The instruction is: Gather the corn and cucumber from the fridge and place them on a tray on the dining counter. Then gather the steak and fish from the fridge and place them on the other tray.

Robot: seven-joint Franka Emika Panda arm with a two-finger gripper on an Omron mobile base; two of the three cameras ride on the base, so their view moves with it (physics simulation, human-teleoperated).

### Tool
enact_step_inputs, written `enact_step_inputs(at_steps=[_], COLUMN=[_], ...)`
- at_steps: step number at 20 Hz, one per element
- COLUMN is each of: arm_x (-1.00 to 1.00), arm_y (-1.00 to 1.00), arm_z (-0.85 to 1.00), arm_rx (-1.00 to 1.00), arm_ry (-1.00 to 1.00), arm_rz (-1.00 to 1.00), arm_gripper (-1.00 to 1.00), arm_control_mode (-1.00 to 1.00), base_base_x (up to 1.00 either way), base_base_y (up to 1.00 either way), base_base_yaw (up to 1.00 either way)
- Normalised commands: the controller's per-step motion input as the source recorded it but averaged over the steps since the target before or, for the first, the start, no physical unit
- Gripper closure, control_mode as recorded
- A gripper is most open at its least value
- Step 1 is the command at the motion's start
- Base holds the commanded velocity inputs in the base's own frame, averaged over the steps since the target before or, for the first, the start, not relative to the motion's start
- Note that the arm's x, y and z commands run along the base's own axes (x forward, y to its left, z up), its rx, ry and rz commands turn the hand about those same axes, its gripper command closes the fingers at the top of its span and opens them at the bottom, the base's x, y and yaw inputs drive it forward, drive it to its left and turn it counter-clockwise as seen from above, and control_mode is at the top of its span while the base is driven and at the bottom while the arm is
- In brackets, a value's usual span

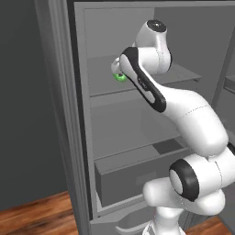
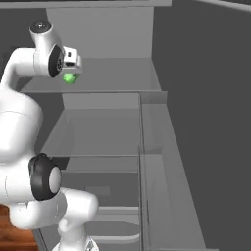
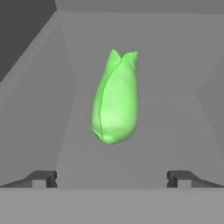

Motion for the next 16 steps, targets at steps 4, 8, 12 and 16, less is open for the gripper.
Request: enact_step_inputs(at_steps=[4, 8, 12, 16], arm_x=[0.60, 0.59, 0.53, 0.28], arm_y=[0.13, 0.05, 0.06, 0.06], arm_z=[-0.20, -0.16, -0.12, -0.17], arm_rx=[0.00, 0.00, 0.00, 0.00], arm_ry=[0.06, 0.05, 0.03, 0.04], arm_rz=[-0.01, -0.01, -0.02, 0.00], arm_gripper=[-1.00, -1.00, -1.00, -1.00], arm_control_mode=[-1.00, -1.00, -1.00, -1.00], base_base_x=[0.00, 0.00, 0.00, 0.00], base_base_y=[0.00, 0.00, 0.00, 0.00], base_base_yaw=[0.00, 0.00, 0.00, 0.00])
